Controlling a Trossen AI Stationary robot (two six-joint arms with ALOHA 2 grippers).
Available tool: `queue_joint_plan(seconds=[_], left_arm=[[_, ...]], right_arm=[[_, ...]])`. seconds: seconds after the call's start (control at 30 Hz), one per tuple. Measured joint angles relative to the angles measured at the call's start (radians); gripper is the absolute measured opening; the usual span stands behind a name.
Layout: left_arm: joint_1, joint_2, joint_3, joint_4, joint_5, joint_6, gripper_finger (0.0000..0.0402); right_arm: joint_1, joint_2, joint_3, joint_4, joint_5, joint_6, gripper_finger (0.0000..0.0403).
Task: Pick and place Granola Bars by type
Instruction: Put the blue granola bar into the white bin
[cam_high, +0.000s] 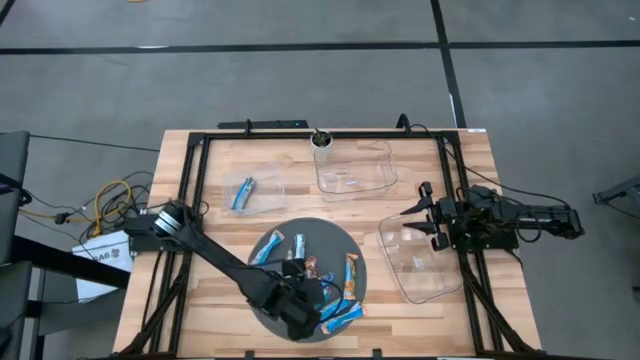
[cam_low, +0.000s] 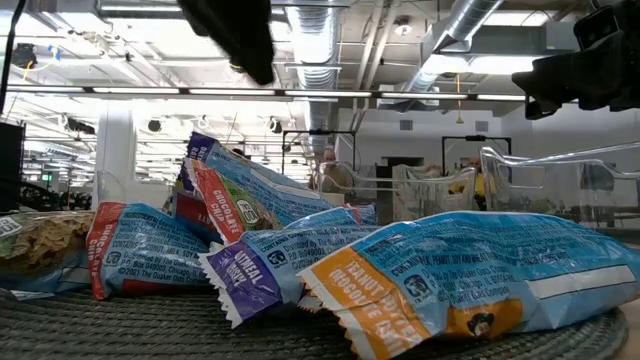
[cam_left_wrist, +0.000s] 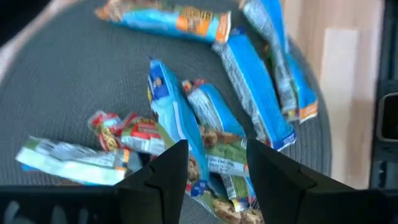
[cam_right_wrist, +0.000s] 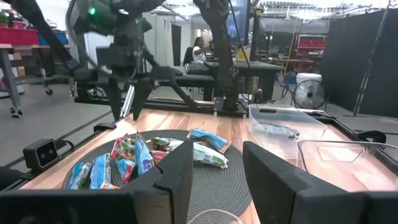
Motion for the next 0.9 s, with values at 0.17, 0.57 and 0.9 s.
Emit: queue_joint_plan(seconds=[0.17,0.57,0.9], left_arm=[[0.025,0.049,0.012,-0.003,0.020,-0.010,0.0157],[0.083,0.101,0.008,-0.023,0.070,0.011,0.0157],[0.096,0.116,-0.003,-0.025,0.069,0.015,0.0157]], right_arm=[[0.000,0.000,0.000,0.000,0.000,0.000,0.0133],[0.000,0.000,0.000,0.000,0.000,0.000,0.0134],[0.000,0.000,0.000,0.000,0.000,0.000,0.0134]])
